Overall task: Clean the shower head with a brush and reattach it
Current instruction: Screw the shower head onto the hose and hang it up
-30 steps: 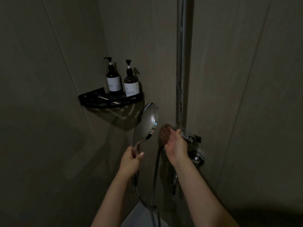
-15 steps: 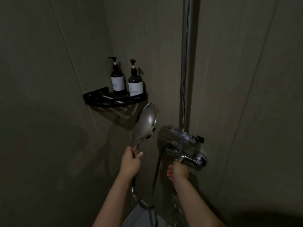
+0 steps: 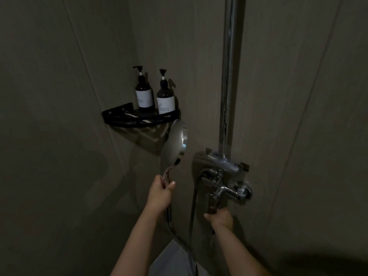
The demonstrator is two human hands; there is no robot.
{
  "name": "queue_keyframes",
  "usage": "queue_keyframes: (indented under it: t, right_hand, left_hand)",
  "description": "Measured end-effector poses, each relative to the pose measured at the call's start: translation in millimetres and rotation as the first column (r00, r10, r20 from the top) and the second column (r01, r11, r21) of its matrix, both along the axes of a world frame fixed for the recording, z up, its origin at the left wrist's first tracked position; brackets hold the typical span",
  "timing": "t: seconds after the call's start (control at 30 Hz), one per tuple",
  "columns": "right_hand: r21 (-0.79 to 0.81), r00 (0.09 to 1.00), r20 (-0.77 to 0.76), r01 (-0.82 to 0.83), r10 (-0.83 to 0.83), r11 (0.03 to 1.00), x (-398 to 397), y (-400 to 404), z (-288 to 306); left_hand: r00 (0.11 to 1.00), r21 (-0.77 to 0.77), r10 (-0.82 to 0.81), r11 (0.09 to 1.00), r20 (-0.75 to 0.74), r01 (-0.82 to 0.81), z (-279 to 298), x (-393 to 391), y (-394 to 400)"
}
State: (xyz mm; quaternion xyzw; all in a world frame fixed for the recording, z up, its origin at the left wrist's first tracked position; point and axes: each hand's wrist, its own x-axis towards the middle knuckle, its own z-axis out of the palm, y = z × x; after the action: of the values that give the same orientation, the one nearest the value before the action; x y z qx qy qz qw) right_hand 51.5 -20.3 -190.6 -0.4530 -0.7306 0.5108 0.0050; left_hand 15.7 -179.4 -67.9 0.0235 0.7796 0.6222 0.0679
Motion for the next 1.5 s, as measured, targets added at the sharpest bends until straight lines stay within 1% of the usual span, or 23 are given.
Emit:
queue_keyframes:
  t: [0.07, 0.13, 0.2, 0.3, 0.43, 0.6, 0.8, 0.97, 1.03, 1.13, 1.23, 1.33, 1.43, 1.5]
  right_hand:
    - [-0.001, 1.000, 0.020, -0.017, 0.018, 1.000, -2.8, 3.3, -2.6]
    - [-0.010, 0.999, 0.014, -0.030, 0.030, 0.999, -7.0, 6.4, -4.6]
    - [-0.017, 0.999, 0.019, -0.031, 0.032, 0.999, -11.2, 8.7, -7.3]
    - [0.012, 0.999, 0.023, -0.026, 0.026, 1.000, -14.7, 10.3, -9.7]
    - [0.003, 0.999, 0.030, -0.034, 0.034, 0.999, -16.9, 11.6, -16.3]
    - [-0.049, 0.999, 0.014, -0.041, 0.042, 0.998, -22.5, 11.3, -23.3]
    - [-0.060, 0.999, 0.032, -0.039, 0.041, 0.997, -29.9, 13.7, -33.6]
    - [-0.040, 0.998, 0.030, -0.062, 0.063, 0.997, -29.0, 14.2, -30.9]
    - [-0.040, 0.998, 0.026, -0.060, 0.061, 0.997, -28.8, 14.4, -30.9]
    - [-0.031, 0.997, 0.027, -0.076, 0.077, 0.997, -29.2, 15.0, -30.8]
    - [-0.034, 0.996, 0.029, -0.084, 0.085, 0.996, -30.5, 16.4, -32.3]
    - [-0.036, 0.995, 0.029, -0.099, 0.100, 0.994, -29.1, 17.8, -31.5]
    - [0.007, 0.990, 0.044, -0.136, 0.136, 0.991, -24.1, 17.0, -25.2]
    - [0.066, 0.987, 0.071, -0.148, 0.143, 0.987, -21.7, 16.1, -21.3]
  left_hand:
    - [0.999, -0.062, 0.016, 0.998, -0.039, -0.019, 0.0, -1.0, -0.2]
    - [0.999, -0.086, -0.002, 0.996, -0.049, -0.002, 1.4, 0.4, 0.9]
    - [0.998, -0.081, -0.045, 0.996, -0.040, 0.042, 2.9, 2.4, 2.6]
    - [0.995, -0.066, -0.100, 0.993, -0.027, 0.098, 4.0, 4.2, 6.3]
    - [0.995, -0.109, -0.065, 0.992, -0.077, 0.056, 2.4, 2.7, 9.8]
    - [0.996, -0.111, -0.079, 0.991, -0.043, 0.074, 4.4, -0.2, 7.9]
    - [0.997, -0.173, -0.051, 0.984, -0.064, 0.040, -0.3, -5.1, 7.7]
    - [0.996, -0.195, -0.070, 0.979, -0.064, 0.056, 1.5, -8.9, 3.4]
    - [0.995, -0.189, -0.079, 0.980, -0.062, 0.066, 3.4, -9.2, 1.8]
    - [0.997, -0.174, -0.044, 0.984, -0.070, 0.032, 4.6, -9.3, 1.0]
    - [0.999, -0.109, -0.016, 0.994, -0.034, 0.012, 5.9, -8.9, 0.9]
    - [1.000, -0.024, -0.027, 0.999, 0.000, 0.027, 9.1, -7.2, -0.7]
    - [0.999, 0.023, -0.035, 0.999, -0.006, 0.035, 10.4, -7.3, -3.2]
    - [0.999, 0.025, -0.031, 0.999, -0.029, 0.032, 13.7, -6.8, -4.2]
